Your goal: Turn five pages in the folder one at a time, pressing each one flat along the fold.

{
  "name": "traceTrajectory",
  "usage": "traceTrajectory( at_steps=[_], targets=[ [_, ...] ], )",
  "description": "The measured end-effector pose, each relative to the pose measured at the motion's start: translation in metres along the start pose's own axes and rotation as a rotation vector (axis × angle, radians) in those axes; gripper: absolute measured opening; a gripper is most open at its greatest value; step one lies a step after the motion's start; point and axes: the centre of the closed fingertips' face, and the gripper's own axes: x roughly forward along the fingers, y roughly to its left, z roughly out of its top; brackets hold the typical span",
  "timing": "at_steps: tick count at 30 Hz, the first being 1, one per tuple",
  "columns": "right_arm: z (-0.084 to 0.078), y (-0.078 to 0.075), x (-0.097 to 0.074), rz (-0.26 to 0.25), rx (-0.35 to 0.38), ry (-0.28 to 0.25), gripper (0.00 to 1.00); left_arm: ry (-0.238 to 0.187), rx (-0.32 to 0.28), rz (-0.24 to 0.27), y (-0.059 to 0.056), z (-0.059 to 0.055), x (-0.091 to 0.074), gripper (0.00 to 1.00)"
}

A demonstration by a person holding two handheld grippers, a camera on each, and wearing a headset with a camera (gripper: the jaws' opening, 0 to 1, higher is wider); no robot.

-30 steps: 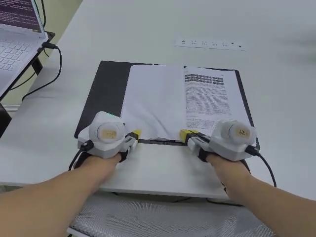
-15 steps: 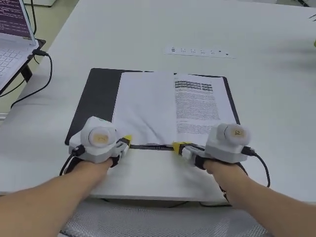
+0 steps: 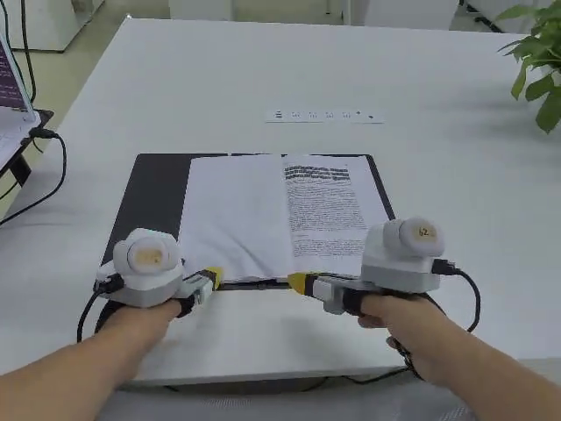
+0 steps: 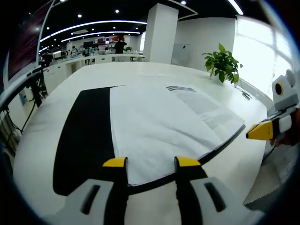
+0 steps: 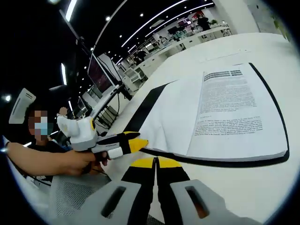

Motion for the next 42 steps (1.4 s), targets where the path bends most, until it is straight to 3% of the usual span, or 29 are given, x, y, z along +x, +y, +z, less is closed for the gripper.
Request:
traceTrajectory(
  at_steps=[3,6,8,9,11,12,13,15,22,25,28,32,37,42],
  targets=[
    [0.011,0.001,-0.014,-0.015,0.016,-0.044,0.0,0.055,-0.071,-0.037,-0.008,-0.001,-0.007,0.37],
    [0.014,-0.003,-0.029,-0.054,0.031,-0.033,0.0,0.064,-0.107,-0.09,-0.023,0.004,-0.021,0.28],
    [0.019,-0.005,-0.04,-0.07,0.011,-0.053,0.01,0.037,-0.128,-0.115,-0.034,0.014,-0.034,0.28],
    [0.023,-0.006,-0.046,-0.08,0.011,-0.072,0.02,-0.002,-0.148,-0.142,-0.042,0.024,-0.041,0.31],
    [0.027,-0.009,-0.055,-0.091,0.031,-0.091,0.05,-0.002,-0.167,-0.151,-0.048,0.028,-0.053,0.35],
    [0.029,-0.011,-0.06,-0.098,0.03,-0.103,0.08,-0.04,-0.185,-0.155,-0.052,0.037,-0.061,0.36],
    [0.031,-0.014,-0.064,-0.109,0.03,-0.111,0.1,-0.075,-0.171,-0.153,-0.053,0.044,-0.067,0.38],
    [0.036,-0.021,-0.075,-0.154,0.004,-0.129,0.18,-0.086,-0.143,-0.138,-0.055,0.049,-0.078,0.44],
    [0.057,-0.045,-0.11,-0.264,-0.027,-0.216,0.43,-0.117,-0.103,-0.056,-0.047,0.059,-0.098,0.64],
    [0.066,-0.049,-0.122,-0.293,-0.039,-0.261,0.54,-0.149,-0.11,-0.016,-0.042,0.066,-0.104,0.8],
    [0.071,-0.054,-0.129,-0.327,-0.048,-0.274,0.69,-0.169,-0.117,-0.002,-0.04,0.07,-0.108,0.97],
    [0.077,-0.063,-0.137,-0.378,-0.089,-0.29,0.84,-0.179,-0.112,0.016,-0.037,0.072,-0.113,0.99],
    [0.076,-0.07,-0.14,-0.439,-0.193,-0.258,0.98,-0.177,-0.078,0.051,-0.03,0.071,-0.122,0.99],
    [0.076,-0.069,-0.138,-0.449,-0.256,-0.25,1.0,-0.15,-0.062,0.078,-0.023,0.067,-0.13,0.99]
  ],
)
